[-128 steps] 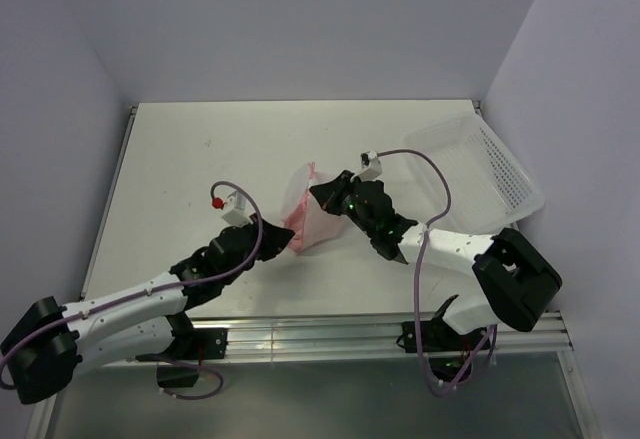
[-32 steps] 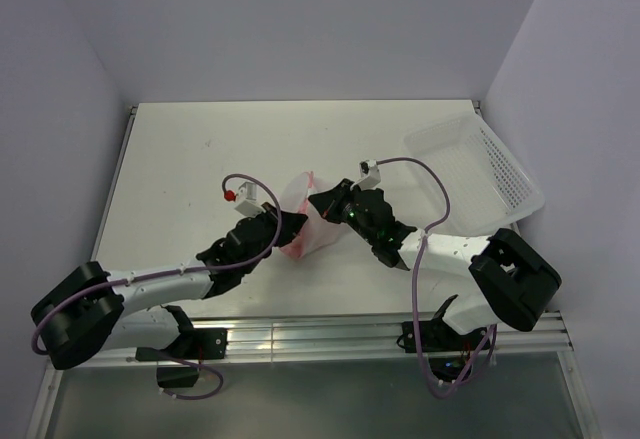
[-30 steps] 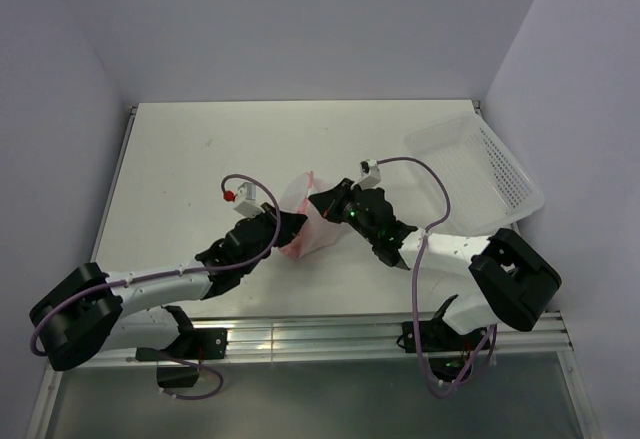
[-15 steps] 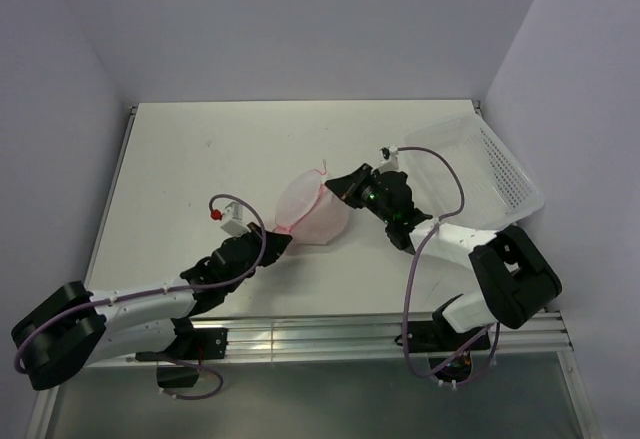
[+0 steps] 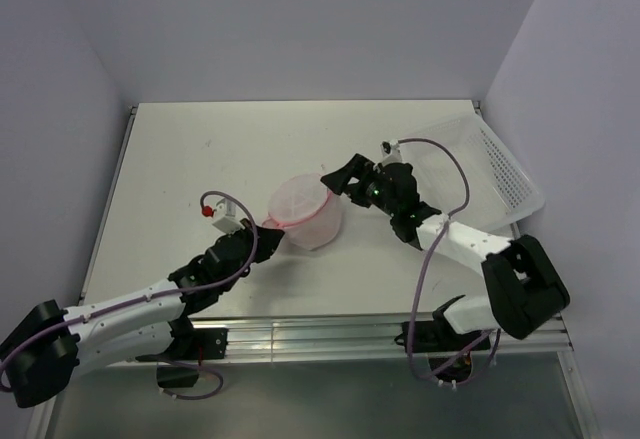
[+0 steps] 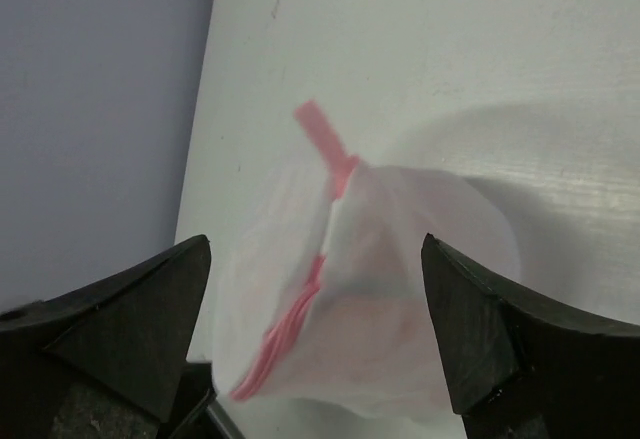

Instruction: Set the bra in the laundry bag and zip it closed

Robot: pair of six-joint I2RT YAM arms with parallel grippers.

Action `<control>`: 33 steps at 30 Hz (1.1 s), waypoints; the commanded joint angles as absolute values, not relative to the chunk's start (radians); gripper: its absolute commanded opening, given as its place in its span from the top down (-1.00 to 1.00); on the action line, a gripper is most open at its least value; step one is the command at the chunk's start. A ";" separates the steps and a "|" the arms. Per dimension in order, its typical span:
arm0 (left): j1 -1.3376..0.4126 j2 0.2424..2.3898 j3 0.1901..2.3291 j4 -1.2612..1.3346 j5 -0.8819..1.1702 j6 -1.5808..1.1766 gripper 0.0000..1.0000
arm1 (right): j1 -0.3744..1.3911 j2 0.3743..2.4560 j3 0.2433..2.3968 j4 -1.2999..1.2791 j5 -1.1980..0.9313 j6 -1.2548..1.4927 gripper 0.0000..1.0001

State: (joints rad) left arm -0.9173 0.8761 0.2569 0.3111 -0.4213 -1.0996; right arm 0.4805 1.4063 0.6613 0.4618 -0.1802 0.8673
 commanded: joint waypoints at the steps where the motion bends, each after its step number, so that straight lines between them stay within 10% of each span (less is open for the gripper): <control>1: -0.928 0.929 0.353 0.308 -0.463 -1.045 1.00 | 0.528 1.264 0.609 0.397 -0.117 0.827 -0.88; 11: -1.014 1.022 0.512 0.327 -0.598 -0.937 1.00 | 0.742 0.982 0.413 0.377 0.064 0.939 -0.73; 26: -1.192 1.100 0.594 0.318 -0.742 -0.802 1.00 | 0.781 1.189 0.545 0.514 0.014 0.988 -0.26; 33: -1.213 1.118 0.638 0.288 -0.765 -0.736 1.00 | 0.779 1.216 0.543 0.548 0.015 1.003 0.62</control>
